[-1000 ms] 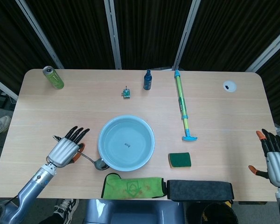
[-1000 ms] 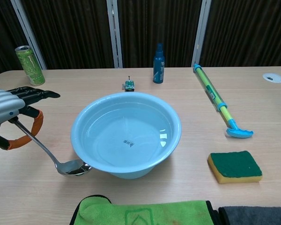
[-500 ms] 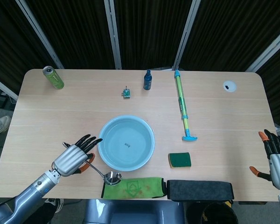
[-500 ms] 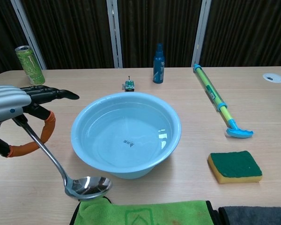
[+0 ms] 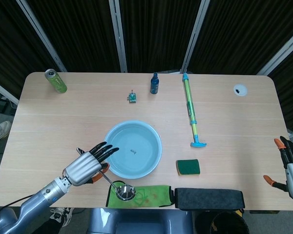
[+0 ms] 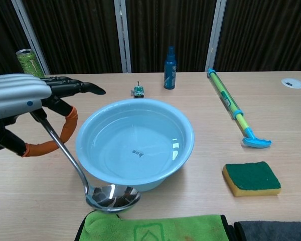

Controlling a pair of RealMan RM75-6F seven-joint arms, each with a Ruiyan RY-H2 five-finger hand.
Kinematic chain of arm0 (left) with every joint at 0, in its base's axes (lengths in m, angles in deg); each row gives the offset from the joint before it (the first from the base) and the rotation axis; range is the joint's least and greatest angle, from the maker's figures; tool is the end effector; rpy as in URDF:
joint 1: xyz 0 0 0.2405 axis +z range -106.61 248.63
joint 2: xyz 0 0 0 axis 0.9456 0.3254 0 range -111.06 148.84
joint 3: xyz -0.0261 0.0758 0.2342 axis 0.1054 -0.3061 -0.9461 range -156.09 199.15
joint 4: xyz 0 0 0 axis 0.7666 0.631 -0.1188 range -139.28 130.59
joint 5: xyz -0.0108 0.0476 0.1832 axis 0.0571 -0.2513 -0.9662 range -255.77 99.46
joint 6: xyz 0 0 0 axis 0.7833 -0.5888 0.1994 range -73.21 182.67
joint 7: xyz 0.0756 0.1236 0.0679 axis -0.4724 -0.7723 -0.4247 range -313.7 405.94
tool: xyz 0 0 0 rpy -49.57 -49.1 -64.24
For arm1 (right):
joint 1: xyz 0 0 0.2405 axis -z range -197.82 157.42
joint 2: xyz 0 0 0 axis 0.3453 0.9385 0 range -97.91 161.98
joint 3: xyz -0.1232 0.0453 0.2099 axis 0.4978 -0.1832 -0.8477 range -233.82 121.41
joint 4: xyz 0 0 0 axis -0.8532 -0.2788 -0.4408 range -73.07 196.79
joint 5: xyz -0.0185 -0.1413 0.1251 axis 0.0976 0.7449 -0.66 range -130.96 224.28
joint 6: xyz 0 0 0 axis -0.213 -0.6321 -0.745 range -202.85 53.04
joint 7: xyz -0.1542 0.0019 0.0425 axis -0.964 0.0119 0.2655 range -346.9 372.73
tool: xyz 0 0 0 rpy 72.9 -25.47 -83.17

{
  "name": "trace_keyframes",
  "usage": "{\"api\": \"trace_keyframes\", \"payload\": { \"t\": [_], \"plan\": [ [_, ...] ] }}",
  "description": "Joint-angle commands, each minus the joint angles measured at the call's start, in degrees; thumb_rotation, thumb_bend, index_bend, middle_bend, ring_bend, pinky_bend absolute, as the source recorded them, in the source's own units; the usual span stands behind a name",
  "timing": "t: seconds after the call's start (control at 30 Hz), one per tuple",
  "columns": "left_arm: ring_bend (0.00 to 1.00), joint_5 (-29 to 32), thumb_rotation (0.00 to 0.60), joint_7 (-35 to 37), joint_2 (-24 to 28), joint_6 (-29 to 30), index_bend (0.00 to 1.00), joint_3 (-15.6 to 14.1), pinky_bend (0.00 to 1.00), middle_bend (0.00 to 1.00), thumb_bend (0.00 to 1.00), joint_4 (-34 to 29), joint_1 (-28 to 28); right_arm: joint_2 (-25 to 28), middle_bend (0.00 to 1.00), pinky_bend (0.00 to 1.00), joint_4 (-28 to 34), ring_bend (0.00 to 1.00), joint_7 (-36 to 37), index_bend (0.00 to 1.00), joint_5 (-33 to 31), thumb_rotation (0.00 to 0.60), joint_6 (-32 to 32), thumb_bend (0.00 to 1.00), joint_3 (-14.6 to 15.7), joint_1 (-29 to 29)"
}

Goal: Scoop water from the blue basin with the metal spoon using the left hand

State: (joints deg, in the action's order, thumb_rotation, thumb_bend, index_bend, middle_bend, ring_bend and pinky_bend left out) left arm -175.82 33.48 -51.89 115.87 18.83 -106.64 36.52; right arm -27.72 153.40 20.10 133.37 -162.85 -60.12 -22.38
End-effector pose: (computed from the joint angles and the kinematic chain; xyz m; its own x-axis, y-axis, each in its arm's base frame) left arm -0.1340 0.2456 0.0489 0.5792 0.1835 0.7943 0.6312 -0.7175 -0.2946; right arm -0.3032 -0.1843 0.2082 0.3628 0.0531 0.9304 -0.9319 0.0153 0.3625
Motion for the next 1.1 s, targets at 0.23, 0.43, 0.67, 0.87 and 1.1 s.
{"api": "trace_keyframes", "payload": {
  "t": [0.23, 0.43, 0.67, 0.87, 1.1],
  "plan": [
    [0.0, 4.93, 0.6, -4.85, 1.26, -2.88, 0.63, 5.05, 0.0, 0.0, 0.53, 1.81, -3.13, 0.27, 0.0, 0.0, -0.42, 0.0, 0.96, 0.0, -0.74, 0.6, 0.76, 0.0, -0.38, -0.24],
    [0.0, 8.45, 0.6, -4.61, -0.75, -4.76, 0.62, 6.33, 0.0, 0.0, 0.53, 5.78, -4.13, 0.17, 0.0, 0.0, -0.39, 0.0, 0.7, 0.0, -0.35, 0.6, 1.21, 0.0, -0.18, -0.47],
    [0.0, 11.1, 0.6, -1.91, -5.28, -6.9, 0.63, 7.6, 0.0, 0.0, 0.54, 11.38, -5.99, 0.16, 0.0, 0.0, -0.31, 0.0, 0.63, 0.0, -0.19, 0.6, 1.77, 0.0, -0.07, -0.75],
    [0.0, 12.22, 0.6, -0.97, -8.51, -8.3, 0.63, 8.29, 0.0, 0.0, 0.53, 14.45, -7.56, 0.33, 0.0, 0.0, -0.49, 0.0, 1.24, 0.0, -0.25, 0.6, 1.93, 0.0, -0.09, -0.8],
    [0.0, 14.58, 0.6, 0.65, -12.51, -11.46, 0.63, 9.23, 0.0, 0.0, 0.53, 18.94, -9.97, 0.62, 0.0, 0.0, -0.77, 0.0, 2.24, 0.0, -0.08, 0.6, 1.82, 0.0, -0.01, -0.7]
  ]
}}
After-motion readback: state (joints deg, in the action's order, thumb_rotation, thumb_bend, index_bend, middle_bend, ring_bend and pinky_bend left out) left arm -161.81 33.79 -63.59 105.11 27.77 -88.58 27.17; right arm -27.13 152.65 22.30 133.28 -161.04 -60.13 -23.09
